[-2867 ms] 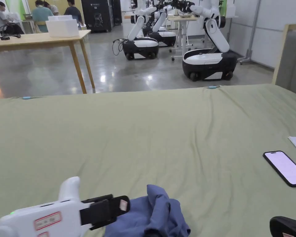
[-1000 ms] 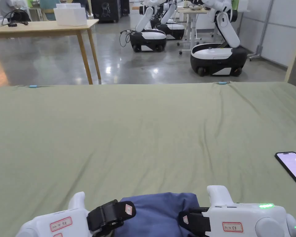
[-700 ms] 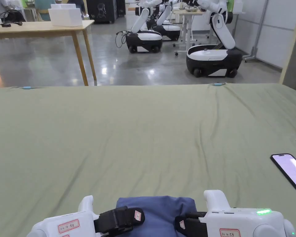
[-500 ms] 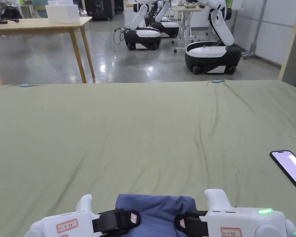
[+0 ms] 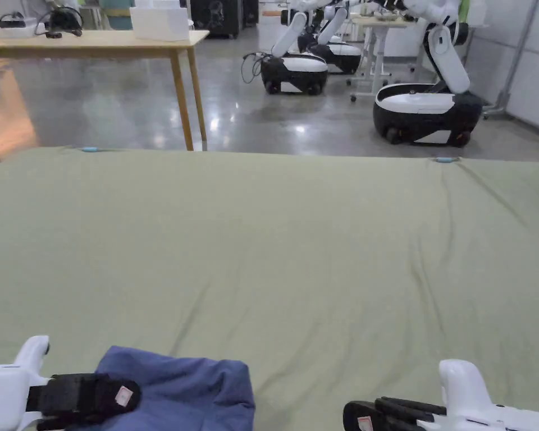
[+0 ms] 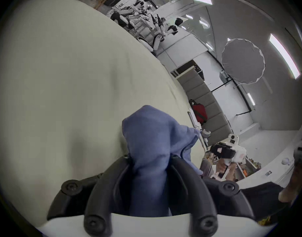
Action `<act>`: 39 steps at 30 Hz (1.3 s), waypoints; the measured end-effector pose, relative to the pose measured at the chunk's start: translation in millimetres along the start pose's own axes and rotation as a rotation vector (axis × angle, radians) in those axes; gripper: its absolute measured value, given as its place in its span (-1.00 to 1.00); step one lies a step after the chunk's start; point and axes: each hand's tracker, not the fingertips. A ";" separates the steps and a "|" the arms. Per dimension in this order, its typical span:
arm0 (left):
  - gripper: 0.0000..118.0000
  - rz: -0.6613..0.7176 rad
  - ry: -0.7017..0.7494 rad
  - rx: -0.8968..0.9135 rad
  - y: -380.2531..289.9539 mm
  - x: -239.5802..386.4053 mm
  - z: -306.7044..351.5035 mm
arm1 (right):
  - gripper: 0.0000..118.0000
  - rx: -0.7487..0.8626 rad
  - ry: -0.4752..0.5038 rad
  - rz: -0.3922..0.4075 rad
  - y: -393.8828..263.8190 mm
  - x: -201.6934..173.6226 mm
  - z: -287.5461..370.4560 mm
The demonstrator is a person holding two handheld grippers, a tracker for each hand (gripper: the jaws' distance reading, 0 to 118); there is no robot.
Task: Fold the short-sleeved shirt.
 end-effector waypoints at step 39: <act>-1.00 -0.566 0.523 0.517 -106.1 211.8 -21.3 | -0.99 0.095 -0.218 0.112 -18.0 -25.8 68.6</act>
